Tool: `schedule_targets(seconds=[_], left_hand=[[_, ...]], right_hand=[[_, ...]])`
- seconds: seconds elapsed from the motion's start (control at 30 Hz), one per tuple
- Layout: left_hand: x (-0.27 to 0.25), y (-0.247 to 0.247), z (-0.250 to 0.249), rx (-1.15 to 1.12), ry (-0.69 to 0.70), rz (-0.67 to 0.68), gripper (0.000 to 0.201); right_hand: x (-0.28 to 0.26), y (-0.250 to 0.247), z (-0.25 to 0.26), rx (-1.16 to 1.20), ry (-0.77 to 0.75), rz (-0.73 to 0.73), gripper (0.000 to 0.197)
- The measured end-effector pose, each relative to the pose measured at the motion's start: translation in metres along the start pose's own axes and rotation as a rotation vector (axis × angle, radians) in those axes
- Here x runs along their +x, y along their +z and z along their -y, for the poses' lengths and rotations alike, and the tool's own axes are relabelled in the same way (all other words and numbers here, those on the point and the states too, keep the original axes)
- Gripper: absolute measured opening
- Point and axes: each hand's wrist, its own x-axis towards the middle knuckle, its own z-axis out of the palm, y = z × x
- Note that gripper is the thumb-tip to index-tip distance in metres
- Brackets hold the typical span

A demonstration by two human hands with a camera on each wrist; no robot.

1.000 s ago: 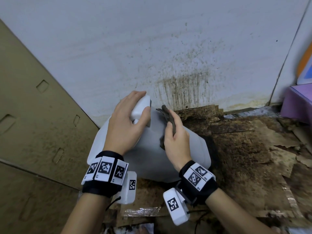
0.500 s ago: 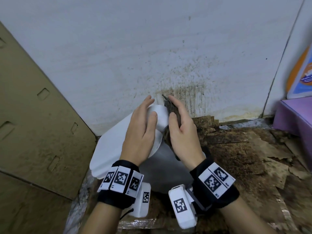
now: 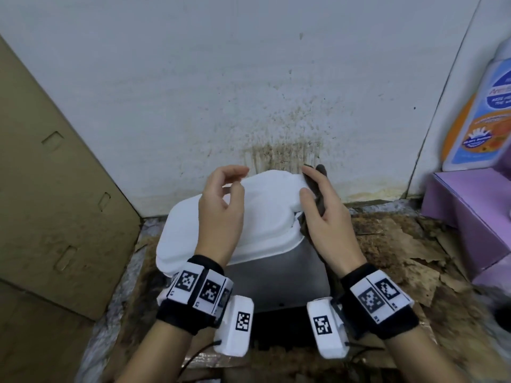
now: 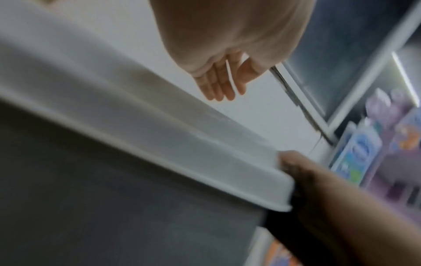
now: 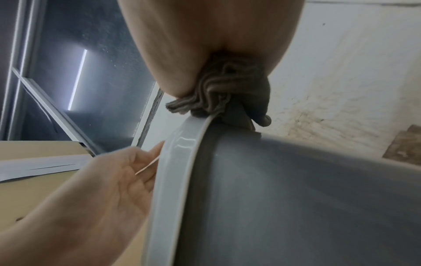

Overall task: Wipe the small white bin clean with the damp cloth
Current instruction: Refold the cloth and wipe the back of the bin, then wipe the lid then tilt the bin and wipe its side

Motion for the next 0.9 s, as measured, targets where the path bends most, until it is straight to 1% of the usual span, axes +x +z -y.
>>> schedule_targets(seconds=[0.1,0.17,0.2,0.27,0.37,0.43,0.47,0.5,0.53,0.6,0.7,0.8,0.9], left_hand=[[-0.006,-0.011,0.02,0.323,0.06,0.052,0.022],[-0.009,-0.019,0.032,0.449,0.079,0.029,0.02],[-0.011,-0.022,0.038,0.497,0.062,0.008,0.02],[-0.014,-0.029,0.046,0.6,-0.022,-0.019,0.023],[-0.018,-0.038,0.054,0.706,-0.217,-0.018,0.037],[-0.021,-0.043,0.059,0.688,-0.377,0.025,0.045],[-0.021,-0.045,0.065,0.64,-0.453,0.062,0.05],[-0.022,-0.047,0.071,0.578,-0.514,0.105,0.056],[-0.023,-0.048,0.076,0.518,-0.547,0.144,0.064],[-0.026,-0.048,0.082,0.459,-0.54,0.204,0.075],[-0.027,-0.046,0.082,0.429,-0.492,0.239,0.082],[-0.025,-0.045,0.081,0.38,-0.489,0.239,0.085],[-0.025,-0.047,0.081,0.313,-0.474,0.225,0.081]], right_hand=[[-0.001,-0.015,-0.011,-0.044,0.027,-0.005,0.036],[-0.001,-0.024,-0.017,-0.055,0.054,-0.022,0.036],[-0.002,-0.027,-0.019,-0.06,0.069,-0.03,0.036],[-0.003,-0.035,-0.023,-0.069,0.096,-0.05,0.038],[-0.006,-0.047,-0.029,-0.097,0.138,-0.076,0.042],[-0.007,-0.055,-0.033,-0.122,0.179,-0.084,0.045],[-0.008,-0.059,-0.034,-0.133,0.204,-0.088,0.047],[-0.009,-0.062,-0.035,-0.141,0.23,-0.093,0.048],[-0.009,-0.065,-0.036,-0.143,0.251,-0.095,0.05],[-0.009,-0.069,-0.035,-0.143,0.275,-0.077,0.052],[-0.01,-0.072,-0.033,-0.151,0.275,-0.034,0.057],[-0.009,-0.074,-0.032,-0.178,0.264,-0.018,0.059],[-0.011,-0.072,-0.034,-0.199,0.26,-0.04,0.059]])
